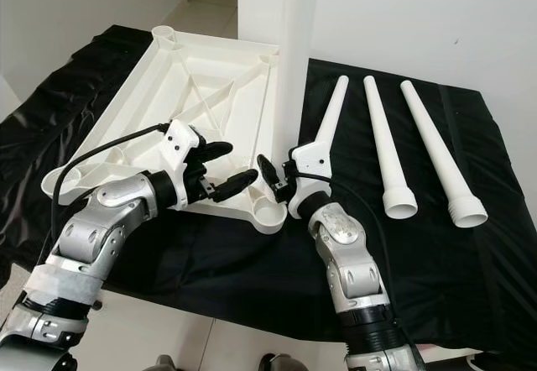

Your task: Building children table

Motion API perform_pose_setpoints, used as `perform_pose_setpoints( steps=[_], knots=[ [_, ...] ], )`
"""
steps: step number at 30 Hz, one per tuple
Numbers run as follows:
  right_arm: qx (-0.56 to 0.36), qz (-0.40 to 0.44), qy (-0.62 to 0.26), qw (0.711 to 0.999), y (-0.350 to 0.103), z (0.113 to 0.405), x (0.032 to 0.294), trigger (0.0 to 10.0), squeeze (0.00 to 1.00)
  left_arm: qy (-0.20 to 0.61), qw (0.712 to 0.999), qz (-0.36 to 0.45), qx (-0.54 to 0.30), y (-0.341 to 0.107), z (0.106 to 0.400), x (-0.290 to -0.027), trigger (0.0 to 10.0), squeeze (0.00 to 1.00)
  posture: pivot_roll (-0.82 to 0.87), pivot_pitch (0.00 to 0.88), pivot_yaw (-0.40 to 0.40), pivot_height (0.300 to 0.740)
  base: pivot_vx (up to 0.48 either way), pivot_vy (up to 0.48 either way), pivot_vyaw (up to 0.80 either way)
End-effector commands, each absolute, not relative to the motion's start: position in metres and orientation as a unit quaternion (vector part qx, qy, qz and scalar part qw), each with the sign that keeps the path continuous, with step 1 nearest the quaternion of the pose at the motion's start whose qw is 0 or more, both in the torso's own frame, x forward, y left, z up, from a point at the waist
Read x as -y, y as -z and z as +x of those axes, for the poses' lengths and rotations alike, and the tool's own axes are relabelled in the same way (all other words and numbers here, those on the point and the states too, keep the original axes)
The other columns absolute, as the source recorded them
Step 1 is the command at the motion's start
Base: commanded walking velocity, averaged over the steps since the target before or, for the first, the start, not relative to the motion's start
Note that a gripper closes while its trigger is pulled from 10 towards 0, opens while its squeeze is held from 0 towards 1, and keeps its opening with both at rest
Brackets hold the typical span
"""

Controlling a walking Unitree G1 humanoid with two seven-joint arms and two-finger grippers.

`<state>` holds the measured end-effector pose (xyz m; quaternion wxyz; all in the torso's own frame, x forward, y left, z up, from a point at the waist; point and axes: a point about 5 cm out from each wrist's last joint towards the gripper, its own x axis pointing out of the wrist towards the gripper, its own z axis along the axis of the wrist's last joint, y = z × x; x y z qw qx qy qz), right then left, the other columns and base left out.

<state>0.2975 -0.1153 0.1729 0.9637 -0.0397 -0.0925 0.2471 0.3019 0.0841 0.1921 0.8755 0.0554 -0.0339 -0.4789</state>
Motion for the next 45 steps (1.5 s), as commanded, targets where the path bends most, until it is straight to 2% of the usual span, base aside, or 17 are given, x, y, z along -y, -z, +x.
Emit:
perform_pose_setpoints(
  steps=[1,12,23,36,45],
  knots=[
    [0.093,-0.046,-0.254,0.962,-0.170,0.292,0.113,10.0,0.00,0.479,0.875,0.069,0.016,-0.183,0.295,-0.084,10.0,0.00,0.06,0.069,-0.062,0.740,0.000,0.000,0.00],
    [0.102,-0.045,-0.270,0.956,-0.164,0.280,0.105,10.0,0.00,0.463,0.884,0.070,-0.006,-0.176,0.282,-0.084,10.0,0.00,0.07,0.062,-0.073,0.740,0.000,0.000,0.00],
    [0.092,-0.064,-0.279,0.954,-0.156,0.274,0.109,10.0,0.00,0.462,0.884,0.072,-0.013,-0.174,0.275,-0.086,10.0,0.00,0.07,0.068,-0.086,0.740,0.000,0.000,0.00],
    [0.085,-0.041,-0.305,0.948,-0.152,0.268,0.111,10.0,0.00,0.450,0.888,0.093,-0.029,-0.176,0.272,-0.107,10.0,0.00,0.08,0.082,-0.083,0.740,0.000,0.000,0.00],
    [0.080,-0.046,-0.311,0.946,-0.147,0.271,0.111,10.0,0.00,0.452,0.886,0.099,-0.033,-0.177,0.268,-0.110,10.0,0.00,0.09,0.088,-0.081,0.740,0.000,0.000,0.00]
  ],
)
